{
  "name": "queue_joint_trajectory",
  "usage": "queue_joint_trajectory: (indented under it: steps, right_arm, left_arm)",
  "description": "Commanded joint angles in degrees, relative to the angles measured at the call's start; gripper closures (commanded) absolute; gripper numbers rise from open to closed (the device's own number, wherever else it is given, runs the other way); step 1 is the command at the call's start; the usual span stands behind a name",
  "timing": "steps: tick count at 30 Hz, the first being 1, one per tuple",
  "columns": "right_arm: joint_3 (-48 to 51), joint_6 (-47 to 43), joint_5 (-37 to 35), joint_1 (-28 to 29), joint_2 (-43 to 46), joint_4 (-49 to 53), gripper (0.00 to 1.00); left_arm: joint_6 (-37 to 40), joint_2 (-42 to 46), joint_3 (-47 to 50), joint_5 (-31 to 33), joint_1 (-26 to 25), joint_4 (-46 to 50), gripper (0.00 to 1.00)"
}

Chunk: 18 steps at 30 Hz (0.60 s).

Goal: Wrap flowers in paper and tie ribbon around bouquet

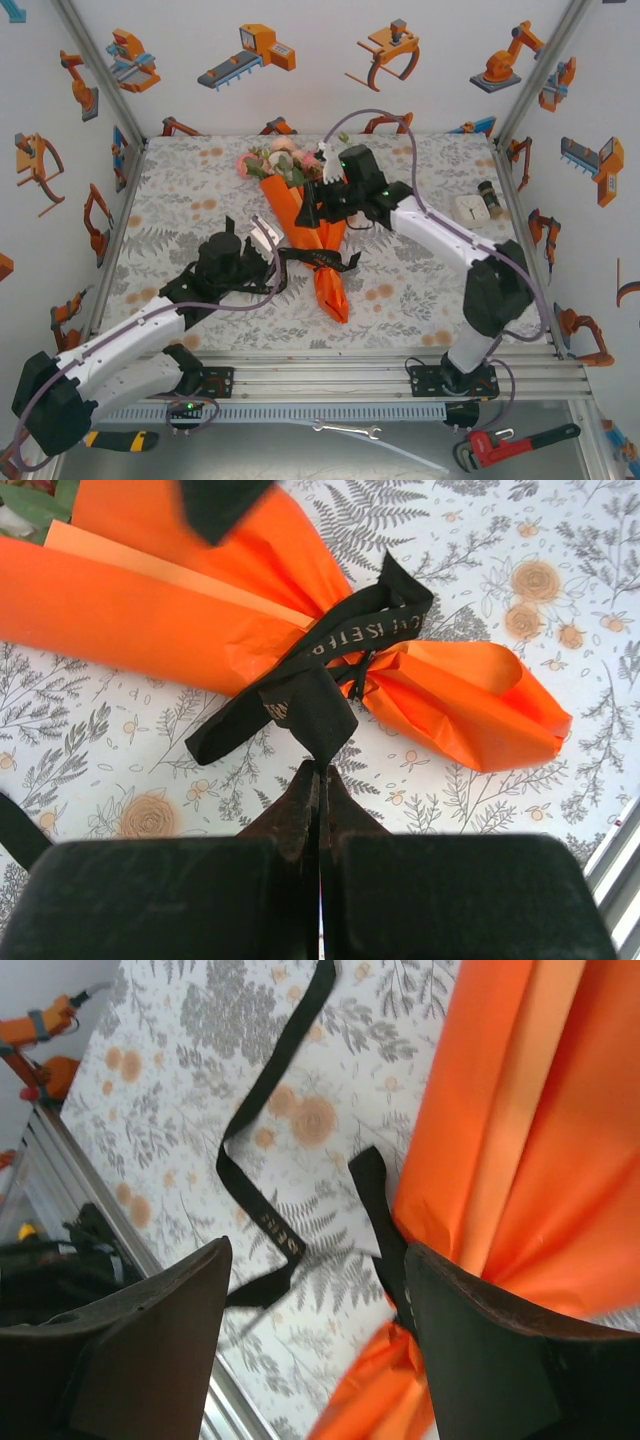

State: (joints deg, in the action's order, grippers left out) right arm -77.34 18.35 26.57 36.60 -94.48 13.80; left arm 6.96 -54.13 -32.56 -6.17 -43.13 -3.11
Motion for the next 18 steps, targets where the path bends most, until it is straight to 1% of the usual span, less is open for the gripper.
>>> queue_joint_trajectory:
  steps: [1,3,5,7,10,12,14,18]
  right_arm:
    - [9.8,-7.8,6.7,-1.4,8.5,-9.0,0.36]
    - [17.7,-10.1,10.5,-1.2,13.0,-18.2,0.36]
    - [24.7,-9.3,11.8,-0.2,15.2,-29.7,0.36]
    - [29.0,-13.1,11.7,1.5,15.8,-36.6,0.34]
    - [30.2,-23.7,11.0,3.2,14.1,-38.2,0.3]
    - [29.5,-28.0,10.3,3.2,11.1,-39.6,0.29]
    - [27.2,-30.6,11.8,3.4,7.9,-37.9,0.29]
    - [26.5,-31.9,12.5,5.3,2.2,-45.1,0.26]
  left_arm:
    - [1.6,-1.6,-2.2,2.3,-0.2,-0.9,1.0]
    - [1.9,-2.2,-2.6,2.0,-0.2,-1.1,1.0]
    - [1.8,-2.5,-2.7,1.5,-0.1,-2.1,1.0]
    - [1.5,-2.6,-2.8,1.2,-0.1,-2.7,1.0]
    - [1.2,-2.6,-2.7,0.9,-0.1,-2.6,1.0]
    - [1.3,-2.3,-3.0,1.2,-0.2,-1.8,1.0]
    - [1.1,-1.6,-3.2,1.8,-0.2,-1.1,1.0]
    - [0.4,0.1,-2.6,1.1,-0.1,-2.2,1.0]
